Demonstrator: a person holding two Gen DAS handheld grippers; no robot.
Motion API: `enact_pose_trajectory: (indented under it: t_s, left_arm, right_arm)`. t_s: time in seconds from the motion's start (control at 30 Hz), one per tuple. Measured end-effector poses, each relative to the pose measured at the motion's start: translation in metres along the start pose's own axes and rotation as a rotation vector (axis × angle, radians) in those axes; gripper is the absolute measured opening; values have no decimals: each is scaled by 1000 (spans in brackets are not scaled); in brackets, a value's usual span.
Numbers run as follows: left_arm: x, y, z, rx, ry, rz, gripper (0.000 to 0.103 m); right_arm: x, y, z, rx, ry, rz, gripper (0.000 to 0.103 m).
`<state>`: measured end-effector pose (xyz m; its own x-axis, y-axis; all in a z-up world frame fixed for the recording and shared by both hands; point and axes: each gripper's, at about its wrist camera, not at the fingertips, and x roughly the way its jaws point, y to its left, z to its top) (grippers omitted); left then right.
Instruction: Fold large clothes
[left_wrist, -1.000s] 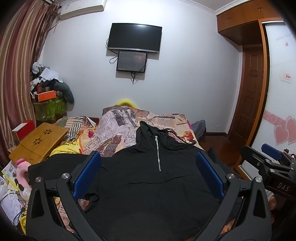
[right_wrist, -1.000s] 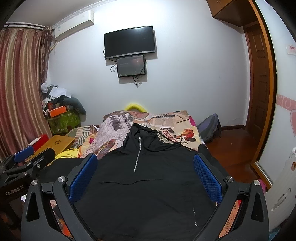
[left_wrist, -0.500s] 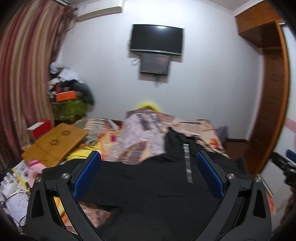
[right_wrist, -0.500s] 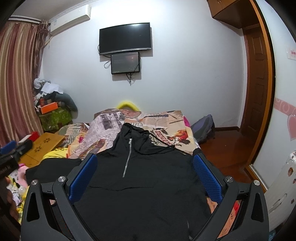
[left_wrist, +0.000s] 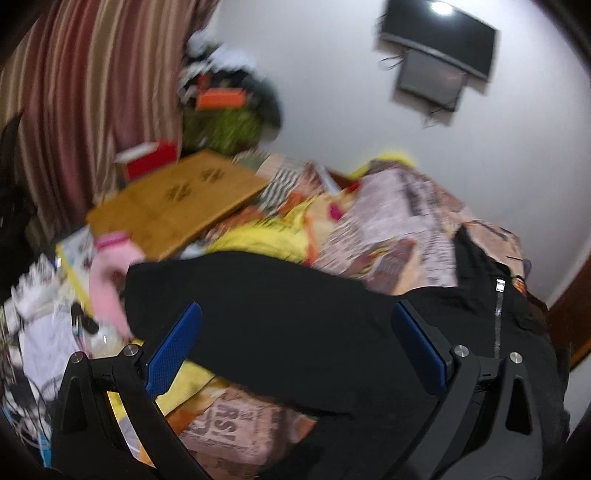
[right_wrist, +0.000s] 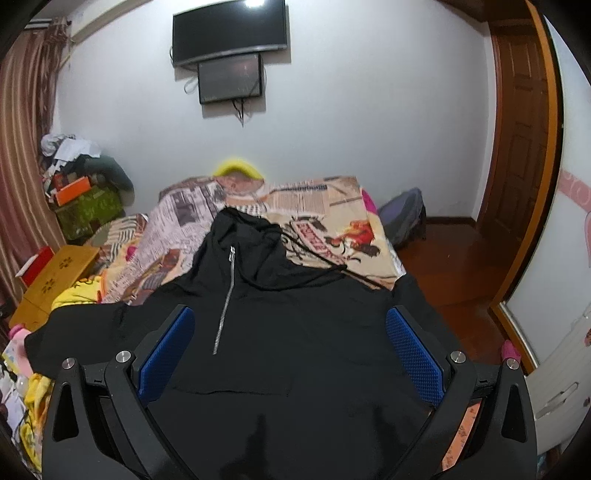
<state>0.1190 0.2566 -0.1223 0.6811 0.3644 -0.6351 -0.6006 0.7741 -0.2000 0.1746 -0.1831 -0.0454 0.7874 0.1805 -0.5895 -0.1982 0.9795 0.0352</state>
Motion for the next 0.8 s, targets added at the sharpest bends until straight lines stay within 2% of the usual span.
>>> enact_pose_trajectory:
  t_s: [0.13,0.2,0.27,0.43,0.5,0.6,0.8]
  left_arm:
    - [36,46,-4,-119,107,-7,101]
    - [54,72,-9,-208,173,-3,92]
    - [66,93,-16,-266,220,3,88]
    - [86,131,-32,-381,288,23,87]
    - [94,146,-39,-448,314,-7,80]
    - [106,160,-47,-505,352,-5,68]
    - [131,174,-60,-604,388,-41,63]
  right_arm:
    - [18,1,-1,2,52,-8,103]
    - [25,2,-4,2,74,-7,103]
    - [32,4,-4,0,93,-2,103]
    - [45,9,-7,-6,136,9,103]
    - [49,10,-8,-7,150,12,103]
    - [55,15,-8,-10,161,14,103]
    - [59,19,-7,-19,168,7,103]
